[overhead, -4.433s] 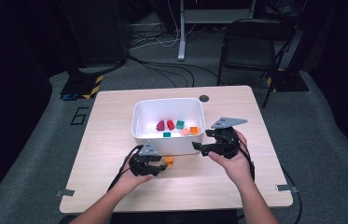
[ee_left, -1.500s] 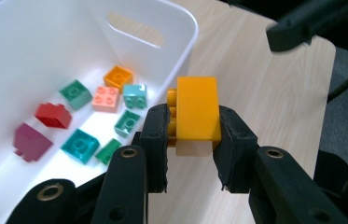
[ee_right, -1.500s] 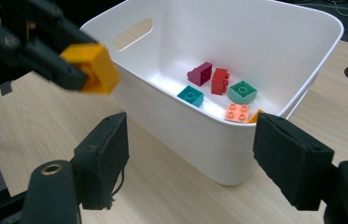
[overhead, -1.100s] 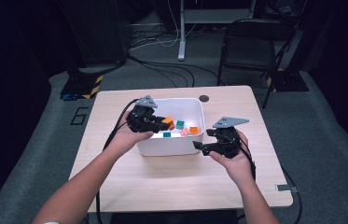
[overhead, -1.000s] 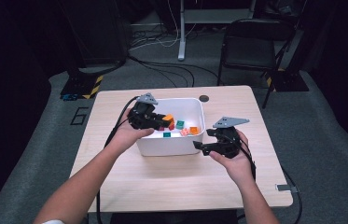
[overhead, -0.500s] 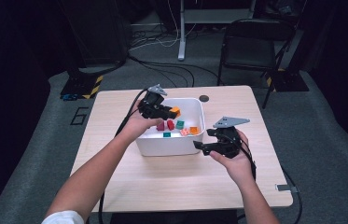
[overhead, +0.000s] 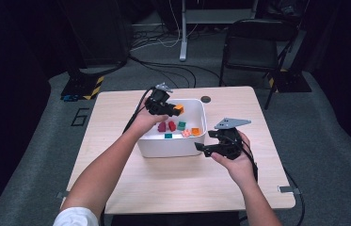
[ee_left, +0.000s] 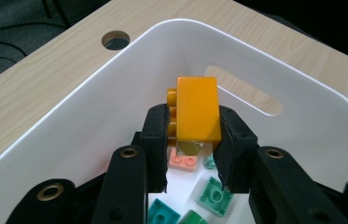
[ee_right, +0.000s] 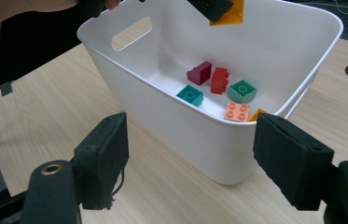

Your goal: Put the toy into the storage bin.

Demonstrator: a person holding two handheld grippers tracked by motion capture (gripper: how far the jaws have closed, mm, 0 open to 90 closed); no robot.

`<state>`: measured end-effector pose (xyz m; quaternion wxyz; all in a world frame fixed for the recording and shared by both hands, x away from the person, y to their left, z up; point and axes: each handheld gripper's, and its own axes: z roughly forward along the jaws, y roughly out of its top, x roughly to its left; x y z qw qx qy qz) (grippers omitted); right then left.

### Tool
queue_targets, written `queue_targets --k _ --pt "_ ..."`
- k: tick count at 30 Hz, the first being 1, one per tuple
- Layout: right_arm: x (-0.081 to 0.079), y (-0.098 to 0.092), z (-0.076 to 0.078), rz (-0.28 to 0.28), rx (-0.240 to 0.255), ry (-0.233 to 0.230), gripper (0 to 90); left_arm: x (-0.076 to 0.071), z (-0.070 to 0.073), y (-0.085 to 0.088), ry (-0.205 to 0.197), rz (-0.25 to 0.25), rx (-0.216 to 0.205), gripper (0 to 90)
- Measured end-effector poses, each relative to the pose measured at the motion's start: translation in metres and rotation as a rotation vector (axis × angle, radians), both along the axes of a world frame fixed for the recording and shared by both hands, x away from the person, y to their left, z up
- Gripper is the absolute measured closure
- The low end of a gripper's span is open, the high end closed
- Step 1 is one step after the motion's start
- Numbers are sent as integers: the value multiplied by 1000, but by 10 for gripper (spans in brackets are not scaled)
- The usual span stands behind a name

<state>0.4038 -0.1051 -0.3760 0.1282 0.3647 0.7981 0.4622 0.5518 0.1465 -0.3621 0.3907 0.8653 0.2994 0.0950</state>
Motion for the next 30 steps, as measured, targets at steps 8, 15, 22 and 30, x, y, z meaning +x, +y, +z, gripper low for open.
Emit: queue_targets --k 8,15,22,30 --pt "1 1 -2 3 -2 5 258 10 -8 0 19 -5 -15 670" --pt "1 1 -3 5 -3 9 258 14 -14 -3 33 -9 -12 670" --pt "1 1 -2 3 0 8 258 16 -19 -9 38 -18 29 666" --pt "1 0 -2 2 3 9 258 7 -7 -1 11 4 7 517"
